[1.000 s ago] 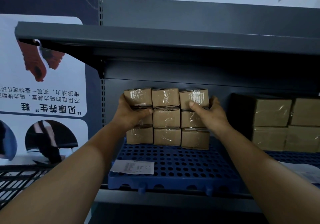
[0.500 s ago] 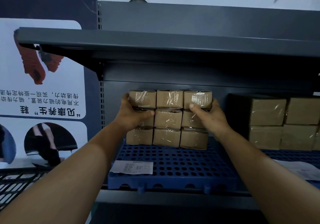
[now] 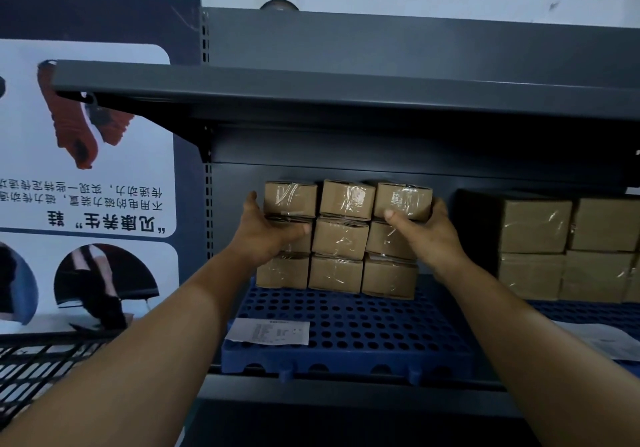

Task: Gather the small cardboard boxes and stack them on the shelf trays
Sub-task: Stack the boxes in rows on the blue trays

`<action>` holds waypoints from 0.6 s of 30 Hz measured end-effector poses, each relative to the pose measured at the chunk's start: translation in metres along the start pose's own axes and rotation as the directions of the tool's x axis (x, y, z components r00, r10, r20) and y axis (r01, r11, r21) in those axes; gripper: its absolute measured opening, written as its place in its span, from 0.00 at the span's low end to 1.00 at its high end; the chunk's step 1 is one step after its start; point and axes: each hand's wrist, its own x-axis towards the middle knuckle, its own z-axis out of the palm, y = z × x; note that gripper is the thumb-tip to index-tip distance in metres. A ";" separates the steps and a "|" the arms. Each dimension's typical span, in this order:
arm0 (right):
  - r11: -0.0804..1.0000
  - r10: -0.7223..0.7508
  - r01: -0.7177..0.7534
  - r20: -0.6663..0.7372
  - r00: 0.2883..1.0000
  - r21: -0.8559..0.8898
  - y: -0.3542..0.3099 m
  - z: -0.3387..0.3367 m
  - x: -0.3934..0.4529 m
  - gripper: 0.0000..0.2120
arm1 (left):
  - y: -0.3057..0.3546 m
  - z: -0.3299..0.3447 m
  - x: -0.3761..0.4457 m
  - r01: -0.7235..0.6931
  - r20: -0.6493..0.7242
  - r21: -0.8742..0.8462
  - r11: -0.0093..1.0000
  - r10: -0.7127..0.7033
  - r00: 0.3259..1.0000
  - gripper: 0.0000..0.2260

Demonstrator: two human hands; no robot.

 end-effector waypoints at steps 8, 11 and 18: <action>0.998 0.002 -0.001 -0.017 1.000 0.057 -0.004 -0.002 -0.006 0.29 | -0.003 -0.004 -0.011 0.007 -0.011 0.031 0.999 -0.007 1.000 0.54; 0.998 0.028 -0.027 -0.009 1.000 0.057 -0.005 -0.005 -0.005 0.39 | -0.002 -0.005 -0.013 0.002 -0.017 0.010 1.000 -0.002 1.000 0.53; 0.992 0.110 -0.108 -0.021 0.994 0.065 -0.012 -0.006 0.013 0.39 | 0.001 -0.005 -0.006 -0.008 -0.003 -0.028 1.000 0.008 1.000 0.49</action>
